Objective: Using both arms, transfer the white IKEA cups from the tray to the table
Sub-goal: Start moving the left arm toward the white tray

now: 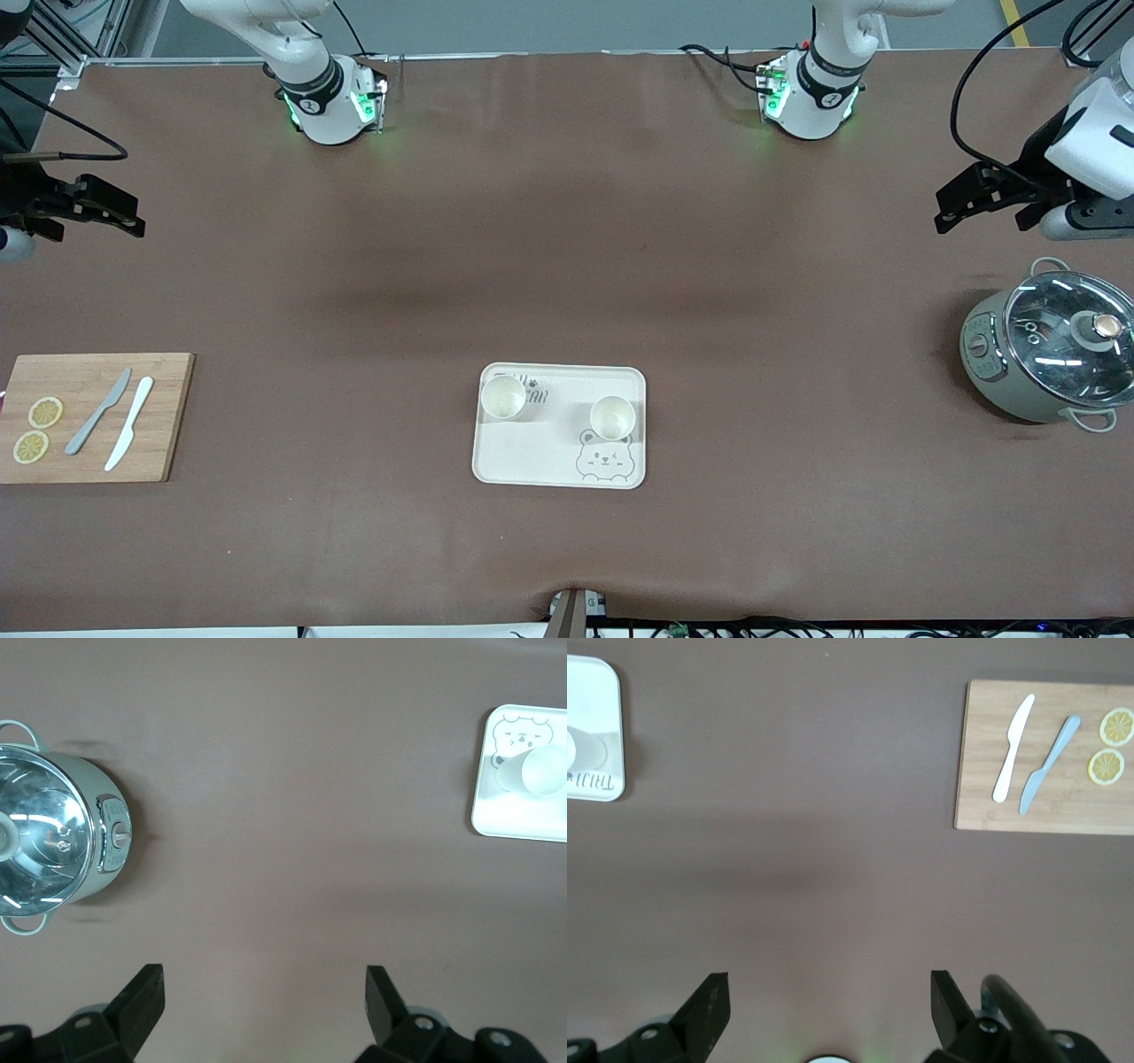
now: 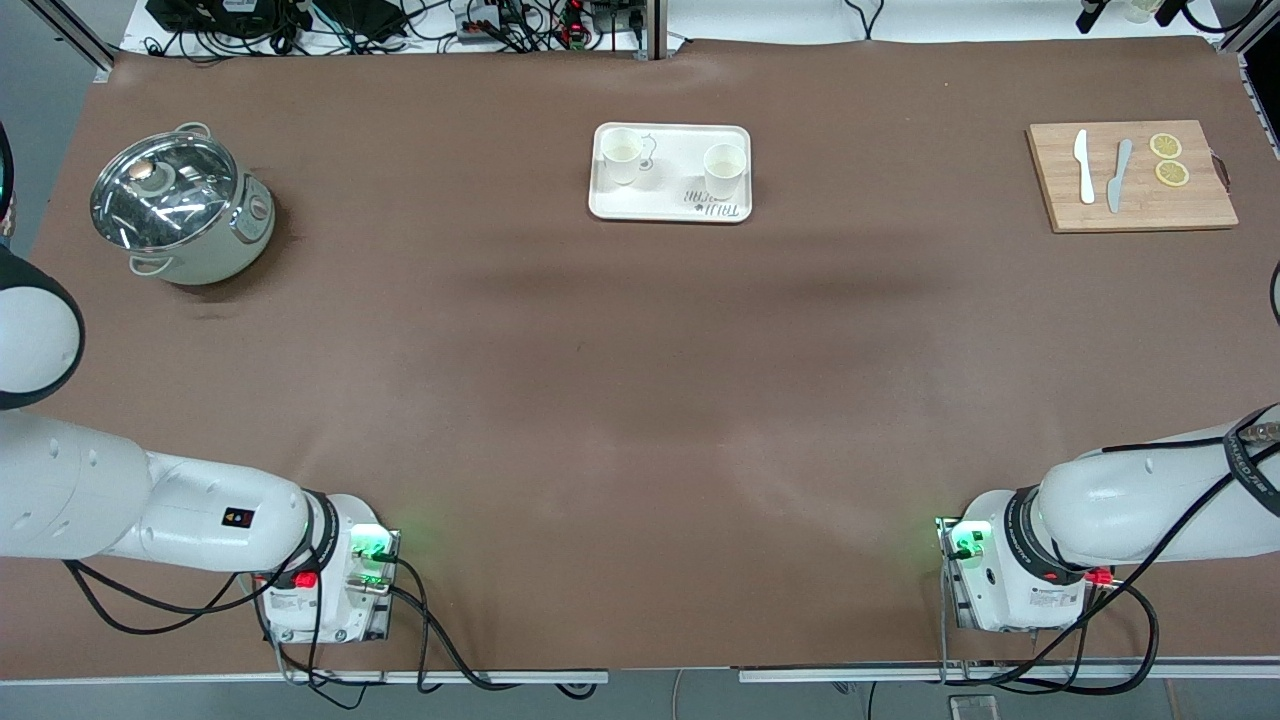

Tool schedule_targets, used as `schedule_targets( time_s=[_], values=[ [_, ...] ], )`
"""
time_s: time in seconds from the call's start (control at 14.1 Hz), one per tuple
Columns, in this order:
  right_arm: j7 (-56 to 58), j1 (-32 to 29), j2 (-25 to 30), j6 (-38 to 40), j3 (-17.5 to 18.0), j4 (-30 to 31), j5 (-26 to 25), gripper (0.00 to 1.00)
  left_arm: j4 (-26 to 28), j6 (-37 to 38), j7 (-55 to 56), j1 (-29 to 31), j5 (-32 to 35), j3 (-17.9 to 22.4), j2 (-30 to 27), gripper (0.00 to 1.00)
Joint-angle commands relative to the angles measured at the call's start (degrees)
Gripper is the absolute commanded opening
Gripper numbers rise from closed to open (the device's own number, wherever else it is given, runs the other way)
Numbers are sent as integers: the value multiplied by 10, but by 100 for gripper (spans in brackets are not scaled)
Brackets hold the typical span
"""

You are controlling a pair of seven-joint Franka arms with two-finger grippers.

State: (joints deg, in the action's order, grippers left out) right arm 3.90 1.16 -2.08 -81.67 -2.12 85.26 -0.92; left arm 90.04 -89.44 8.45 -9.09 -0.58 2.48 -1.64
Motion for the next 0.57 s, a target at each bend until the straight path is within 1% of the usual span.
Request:
schedule_targets(
  time_s=[0.0,0.14,0.28,0.35,0.49],
  values=[
    [1,-5,2,13,2,-6,-8,100,-15,1,-11,5,-7,-3,5,100],
    [1,-5,2,12,2,-6,-7,100,-18,1,-9,6,-7,-3,9,100],
    [3,-5,2,9,2,-6,-9,100,-35,1,-7,2,-7,-4,27,100],
    [2,-5,2,7,2,-6,-9,100,-35,1,-8,1,-7,-4,36,100],
    [1,-5,2,6,2,-6,-8,100,-18,3,-1,-4,-7,-5,58,100]
  ],
)
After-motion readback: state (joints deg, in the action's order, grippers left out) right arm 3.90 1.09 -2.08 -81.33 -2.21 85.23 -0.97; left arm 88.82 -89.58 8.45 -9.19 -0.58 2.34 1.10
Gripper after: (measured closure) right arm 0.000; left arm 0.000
